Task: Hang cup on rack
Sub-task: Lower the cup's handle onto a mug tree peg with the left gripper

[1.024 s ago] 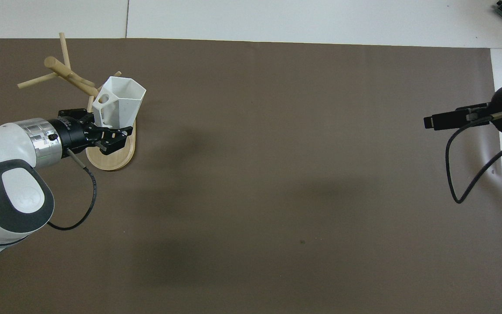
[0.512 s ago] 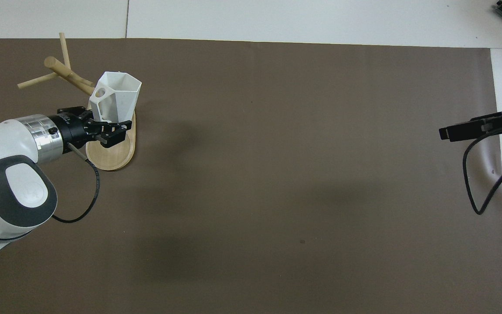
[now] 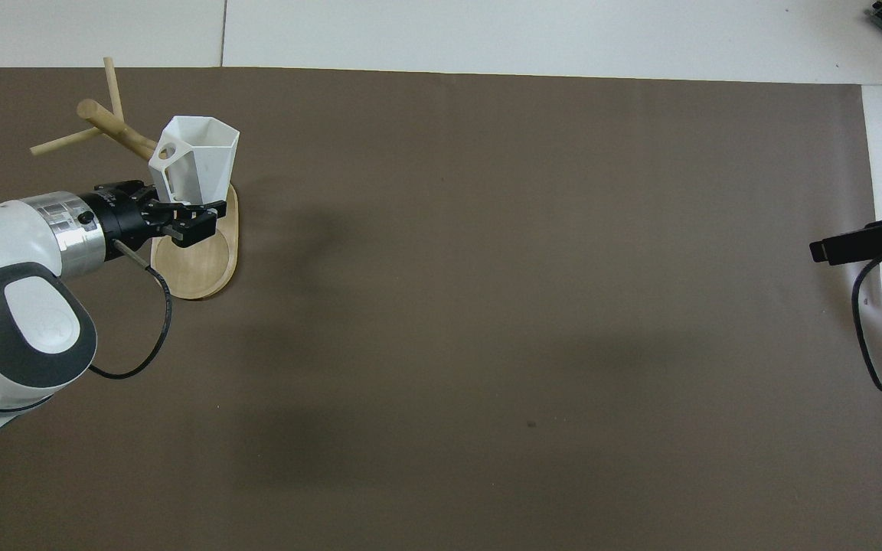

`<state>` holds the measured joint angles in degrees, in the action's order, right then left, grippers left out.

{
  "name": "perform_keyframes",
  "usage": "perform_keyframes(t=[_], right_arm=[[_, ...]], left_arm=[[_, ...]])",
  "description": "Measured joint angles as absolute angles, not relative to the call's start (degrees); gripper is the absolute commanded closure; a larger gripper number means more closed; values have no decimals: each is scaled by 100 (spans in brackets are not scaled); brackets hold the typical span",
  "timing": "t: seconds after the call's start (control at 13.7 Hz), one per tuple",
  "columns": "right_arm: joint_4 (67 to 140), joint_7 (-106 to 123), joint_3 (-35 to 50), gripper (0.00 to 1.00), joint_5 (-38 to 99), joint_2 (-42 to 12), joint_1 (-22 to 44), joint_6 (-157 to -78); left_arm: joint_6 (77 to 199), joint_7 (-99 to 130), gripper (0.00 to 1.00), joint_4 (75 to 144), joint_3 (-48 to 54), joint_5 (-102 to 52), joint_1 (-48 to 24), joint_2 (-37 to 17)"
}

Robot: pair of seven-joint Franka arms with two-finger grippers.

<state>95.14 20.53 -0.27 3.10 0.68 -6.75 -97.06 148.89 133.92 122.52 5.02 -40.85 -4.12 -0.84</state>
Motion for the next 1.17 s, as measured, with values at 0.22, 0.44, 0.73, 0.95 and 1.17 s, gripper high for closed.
perform_keyframes(t=[0.22, 0.44, 0.73, 0.95, 1.17], right_arm=[[9439, 2053, -27, 0, -204, 80, -663, -9653], [9436, 2053, -25, 0, -412, 80, -655, -9650], [9435, 1636, -29, 0, -416, 80, -659, -9581], [9432, 785, -29, 0, -417, 81, -656, -9467], [9431, 330, -27, 0, -416, 81, -649, -9466]], left_arm=[[14973, 13618, 100, 12240, 486, -4085, -404, -123], [15100, 13853, 100, 12236, 479, -4085, -402, -168], [15243, 14188, 100, 12233, 478, -4085, -402, -199], [15328, 14324, 100, 12230, 479, -4085, -402, -218], [15376, 14676, 100, 12225, 479, -4085, -402, -220]])
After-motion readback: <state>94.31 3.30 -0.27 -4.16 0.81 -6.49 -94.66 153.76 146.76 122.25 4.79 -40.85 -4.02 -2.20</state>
